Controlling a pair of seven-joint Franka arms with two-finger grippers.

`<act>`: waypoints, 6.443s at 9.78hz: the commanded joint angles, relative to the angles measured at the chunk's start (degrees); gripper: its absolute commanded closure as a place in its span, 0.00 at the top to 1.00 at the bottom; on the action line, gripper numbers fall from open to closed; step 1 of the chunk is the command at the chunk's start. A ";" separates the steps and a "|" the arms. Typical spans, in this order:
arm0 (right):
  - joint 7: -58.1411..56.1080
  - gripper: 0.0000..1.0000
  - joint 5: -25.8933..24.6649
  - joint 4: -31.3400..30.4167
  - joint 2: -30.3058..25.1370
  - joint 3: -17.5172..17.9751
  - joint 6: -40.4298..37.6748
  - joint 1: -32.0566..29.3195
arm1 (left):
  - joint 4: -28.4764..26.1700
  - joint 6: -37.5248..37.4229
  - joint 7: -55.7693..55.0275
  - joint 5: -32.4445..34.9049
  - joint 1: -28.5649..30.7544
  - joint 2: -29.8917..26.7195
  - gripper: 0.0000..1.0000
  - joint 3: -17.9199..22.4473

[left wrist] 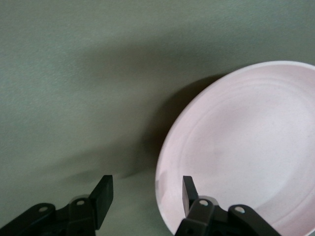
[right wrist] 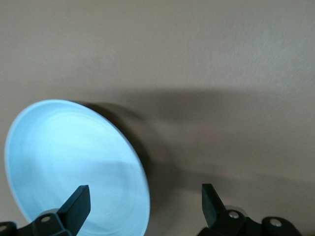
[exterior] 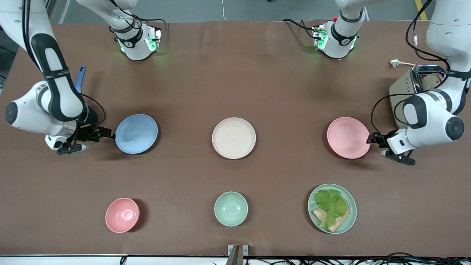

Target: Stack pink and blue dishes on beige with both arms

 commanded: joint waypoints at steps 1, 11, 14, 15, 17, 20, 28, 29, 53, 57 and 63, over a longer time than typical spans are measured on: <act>-3.81 0.96 3.08 -3.11 0.05 0.27 1.89 -0.01 | 0.35 0.81 1.12 -1.12 0.11 2.47 0.30 -0.22; -3.65 0.01 6.86 -3.64 1.29 0.54 0.93 0.42 | 6.16 -13.26 -31.24 -5.96 -0.94 -4.91 0.00 -19.86; -2.60 0.00 6.34 4.22 -1.07 -4.70 -15.50 0.42 | 6.24 -5.72 -55.24 -5.17 -12.22 -3.51 0.00 -24.48; -0.41 0.00 4.77 11.58 -0.91 -7.96 -26.38 0.43 | 6.16 -2.04 -61.40 -4.64 -16.63 -2.11 0.00 -24.30; 9.92 0.01 -1.99 23.47 -0.99 -9.40 -39.19 0.69 | 6.16 4.04 -71.87 3.31 -22.01 2.01 0.00 -24.30; 26.71 0.01 -2.55 33.08 -1.78 -7.22 -48.54 3.84 | 6.68 9.41 -77.97 12.13 -24.31 7.38 0.00 -24.30; 65.14 0.01 -2.63 18.72 -3.37 25.36 -14.89 4.64 | 17.63 -10.97 -75.81 13.37 -17.06 -1.82 1.00 -24.21; 68.48 0.01 -2.63 16.33 -3.02 29.41 -8.11 4.73 | 21.76 -18.01 -71.26 15.47 -14.16 -3.22 1.00 -24.30; 71.33 1.00 -17.64 9.68 -12.82 28.35 -3.54 4.29 | 24.44 -47.96 -32.02 5.30 -15.18 -31.54 1.00 1.89; 69.67 1.00 -25.66 26.91 -17.85 16.13 -29.80 4.21 | 24.53 -48.49 -33.59 4.59 -15.71 -31.72 1.00 0.76; 51.22 1.00 -25.49 38.53 -23.32 2.03 -48.36 4.47 | 24.96 -48.49 -37.74 5.47 -15.53 -30.75 1.00 -2.59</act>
